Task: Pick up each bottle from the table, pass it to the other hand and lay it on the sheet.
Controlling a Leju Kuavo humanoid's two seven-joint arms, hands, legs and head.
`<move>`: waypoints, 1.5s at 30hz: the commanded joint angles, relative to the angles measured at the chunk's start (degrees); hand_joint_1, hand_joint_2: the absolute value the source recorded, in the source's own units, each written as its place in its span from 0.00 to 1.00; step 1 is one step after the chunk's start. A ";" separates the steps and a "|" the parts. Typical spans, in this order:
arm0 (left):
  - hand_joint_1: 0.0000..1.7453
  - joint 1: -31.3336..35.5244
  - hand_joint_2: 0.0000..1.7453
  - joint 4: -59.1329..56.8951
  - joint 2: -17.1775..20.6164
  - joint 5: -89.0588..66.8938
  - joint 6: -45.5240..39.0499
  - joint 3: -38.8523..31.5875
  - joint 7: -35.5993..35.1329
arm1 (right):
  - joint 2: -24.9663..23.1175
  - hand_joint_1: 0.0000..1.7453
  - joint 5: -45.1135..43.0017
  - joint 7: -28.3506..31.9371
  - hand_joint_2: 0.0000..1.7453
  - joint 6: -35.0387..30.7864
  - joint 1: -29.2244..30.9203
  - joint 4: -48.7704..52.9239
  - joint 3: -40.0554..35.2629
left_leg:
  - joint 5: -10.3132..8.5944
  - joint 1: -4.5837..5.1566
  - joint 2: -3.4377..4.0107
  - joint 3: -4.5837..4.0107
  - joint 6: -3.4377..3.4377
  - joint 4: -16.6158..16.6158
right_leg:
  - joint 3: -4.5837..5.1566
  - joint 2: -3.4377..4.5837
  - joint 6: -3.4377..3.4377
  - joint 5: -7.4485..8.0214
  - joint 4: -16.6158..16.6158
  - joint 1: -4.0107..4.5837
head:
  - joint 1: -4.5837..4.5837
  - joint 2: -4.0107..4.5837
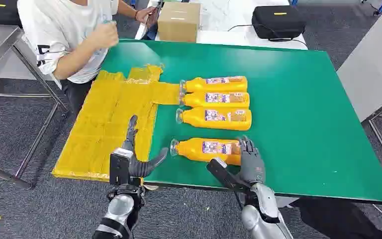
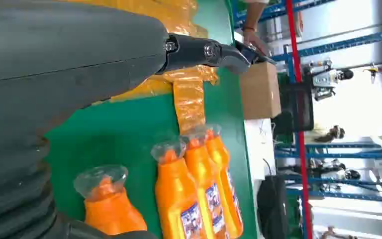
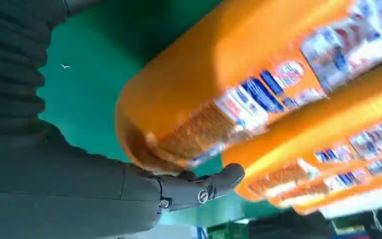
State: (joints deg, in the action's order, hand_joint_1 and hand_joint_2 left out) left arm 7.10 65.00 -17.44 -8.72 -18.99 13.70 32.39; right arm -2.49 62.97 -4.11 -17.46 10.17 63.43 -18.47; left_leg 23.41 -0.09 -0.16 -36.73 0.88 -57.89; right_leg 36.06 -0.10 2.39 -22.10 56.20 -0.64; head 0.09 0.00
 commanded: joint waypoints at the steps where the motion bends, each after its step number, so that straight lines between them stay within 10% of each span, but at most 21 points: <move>1: 0.00 0.94 1.00 -0.98 0.29 0.31 0.40 -1.50 -0.35 | 1.96 0.00 0.20 -0.38 1.00 0.74 4.11 -6.94 -2.68 | 0.05 -0.01 0.05 0.18 -0.03 0.05 | -0.16 0.05 -0.04 -0.04 -0.06 0.01 | 0.00 0.00; 20: 0.00 0.74 1.00 -1.26 -0.19 0.53 2.93 -2.88 -0.85 | 3.20 0.00 2.60 -4.26 1.00 4.31 7.86 -12.01 -2.80 | 0.11 -0.01 0.07 0.31 -0.04 0.04 | -0.28 0.06 -0.06 -0.09 -0.04 0.01 | 0.00 0.00; 21: 0.00 0.96 1.00 -1.48 -0.19 0.53 3.06 -2.80 -0.83 | 2.84 0.81 1.48 -4.12 1.00 5.71 8.69 -13.46 -2.38 | 0.07 0.00 0.08 0.23 -0.03 0.05 | -0.21 0.07 -0.05 -0.05 -0.04 0.00 | 0.00 0.00; 22: 0.00 1.40 1.00 -2.00 -0.15 0.60 3.41 -2.65 -0.83 | 2.73 1.00 0.63 -3.56 1.00 6.84 10.07 -16.05 -2.40 | 0.15 -0.01 0.12 0.43 -0.05 0.05 | -0.38 0.11 -0.08 -0.12 -0.04 0.01 | 0.00 0.00; 45: 0.00 4.79 1.00 -6.23 0.04 2.20 5.85 -2.63 -0.68 | 2.82 1.00 -5.95 1.87 1.00 15.65 18.63 -31.53 -3.49 | 0.05 -0.04 0.05 0.72 -0.06 0.08 | -0.63 -0.05 -0.08 -0.04 -0.12 0.05 | 0.02 0.00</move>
State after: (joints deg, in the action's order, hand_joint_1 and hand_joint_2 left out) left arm 7.81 64.96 -17.88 -7.34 -14.12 11.56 31.80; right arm 0.11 61.18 -6.12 -7.46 24.73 45.62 -20.17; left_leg 23.44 -0.09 -0.02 -36.28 0.88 -57.89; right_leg 35.71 -0.06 2.38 -22.09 56.17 -0.64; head 0.11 0.00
